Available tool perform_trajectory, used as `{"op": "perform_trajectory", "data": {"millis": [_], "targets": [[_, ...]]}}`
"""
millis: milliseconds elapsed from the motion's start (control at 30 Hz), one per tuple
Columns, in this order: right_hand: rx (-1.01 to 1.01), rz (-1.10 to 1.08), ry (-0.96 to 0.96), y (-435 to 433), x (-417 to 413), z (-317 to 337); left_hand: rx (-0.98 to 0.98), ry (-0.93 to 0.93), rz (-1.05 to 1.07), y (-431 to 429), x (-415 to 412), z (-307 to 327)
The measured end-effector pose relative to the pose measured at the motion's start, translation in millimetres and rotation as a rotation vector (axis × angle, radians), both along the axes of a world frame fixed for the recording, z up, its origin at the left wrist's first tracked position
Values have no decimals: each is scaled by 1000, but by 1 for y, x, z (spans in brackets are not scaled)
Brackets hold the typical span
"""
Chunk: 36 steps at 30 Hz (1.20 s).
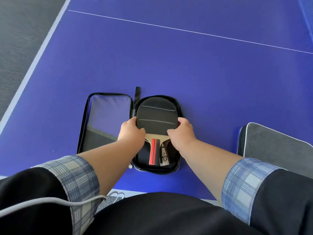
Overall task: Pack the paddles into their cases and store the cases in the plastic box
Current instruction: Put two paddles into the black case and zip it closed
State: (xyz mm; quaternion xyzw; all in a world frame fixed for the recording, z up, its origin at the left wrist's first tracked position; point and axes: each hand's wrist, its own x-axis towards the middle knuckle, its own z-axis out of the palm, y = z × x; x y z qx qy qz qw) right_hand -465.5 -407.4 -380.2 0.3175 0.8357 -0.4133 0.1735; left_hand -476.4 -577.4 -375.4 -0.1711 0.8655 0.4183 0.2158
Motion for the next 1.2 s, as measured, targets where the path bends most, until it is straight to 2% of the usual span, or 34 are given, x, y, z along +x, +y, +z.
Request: {"op": "perform_trajectory", "data": {"millis": [300,567,667,733,800,867,933,1000,1200], "targets": [[-63,-1,26,6,1,-4,-1,-1,-50,-1,-2,-9],[27,54,30,6,3,-1,2,36,6,-15,2,-5],[185,211,132,-2,10,5,10,63,145,-46,8,-5],[278,458,231,-11,16,7,-26,101,223,-74,16,-9],[351,731,207,-23,20,5,-131,110,286,-102,25,-13],[438,875,136,-34,22,-3,-284,38,344,-124,34,-15],[478,879,100,-41,24,-10,-382,-90,385,-136,40,-17],[510,874,81,-44,25,-13,-386,-170,368,-141,46,-17],[525,890,42,-42,24,-10,-221,-99,416,-156,52,-4]]}}
